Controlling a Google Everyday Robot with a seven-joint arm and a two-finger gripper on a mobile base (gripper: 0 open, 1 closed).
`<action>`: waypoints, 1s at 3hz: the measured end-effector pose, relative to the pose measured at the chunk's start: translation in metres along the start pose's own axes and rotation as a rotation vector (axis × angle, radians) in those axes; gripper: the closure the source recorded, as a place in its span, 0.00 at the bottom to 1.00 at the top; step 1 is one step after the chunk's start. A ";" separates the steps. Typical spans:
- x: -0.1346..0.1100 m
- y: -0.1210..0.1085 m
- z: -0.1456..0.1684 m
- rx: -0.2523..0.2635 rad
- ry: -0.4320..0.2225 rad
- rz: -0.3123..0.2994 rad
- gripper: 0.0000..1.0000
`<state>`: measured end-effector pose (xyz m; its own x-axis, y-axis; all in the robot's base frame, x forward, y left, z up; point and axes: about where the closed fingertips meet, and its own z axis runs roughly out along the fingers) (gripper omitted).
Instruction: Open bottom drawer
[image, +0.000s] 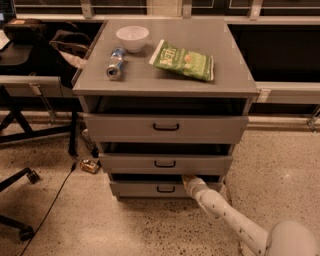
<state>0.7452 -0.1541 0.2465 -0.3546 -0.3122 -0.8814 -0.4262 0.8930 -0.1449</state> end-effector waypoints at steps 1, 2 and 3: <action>0.005 0.000 0.006 0.014 0.012 -0.002 1.00; 0.009 0.002 0.013 0.017 0.056 0.004 1.00; 0.021 0.001 0.018 0.016 0.104 0.009 1.00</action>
Offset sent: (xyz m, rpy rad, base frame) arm 0.0063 -0.0068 -0.0333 -0.0586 0.1189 -0.0470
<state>0.7523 -0.1537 0.2200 -0.4426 -0.3356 -0.8315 -0.4095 0.9006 -0.1455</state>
